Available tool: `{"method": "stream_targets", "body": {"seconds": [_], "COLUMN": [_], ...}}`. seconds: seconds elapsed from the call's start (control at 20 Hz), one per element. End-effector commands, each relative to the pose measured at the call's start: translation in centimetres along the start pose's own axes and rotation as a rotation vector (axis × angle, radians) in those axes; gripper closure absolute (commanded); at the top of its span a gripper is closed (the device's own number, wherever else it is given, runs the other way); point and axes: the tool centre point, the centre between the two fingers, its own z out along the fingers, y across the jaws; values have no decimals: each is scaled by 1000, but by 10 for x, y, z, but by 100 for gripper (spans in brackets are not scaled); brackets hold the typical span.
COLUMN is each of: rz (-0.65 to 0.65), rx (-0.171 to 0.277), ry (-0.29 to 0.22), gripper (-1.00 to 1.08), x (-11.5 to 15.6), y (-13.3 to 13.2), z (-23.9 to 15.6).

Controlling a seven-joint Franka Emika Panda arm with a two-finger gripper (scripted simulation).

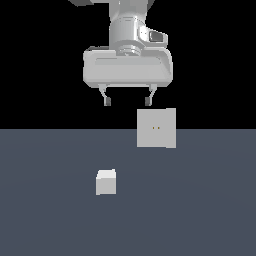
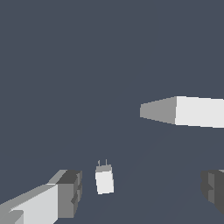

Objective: Plug the charger into the wall socket.

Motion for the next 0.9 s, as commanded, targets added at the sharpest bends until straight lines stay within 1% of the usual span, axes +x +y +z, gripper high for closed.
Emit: {"method": "stream_targets", "body": {"seconds": [0.0,0.4,0.85], "rz": [0,-9,-39], "rx": [0,1,4], "ry": [0,15,69], "gripper": [-92,-92,-92], "x": [0,-6,-27], "y": [0,-2,-11], "z": [0,5,25]}}
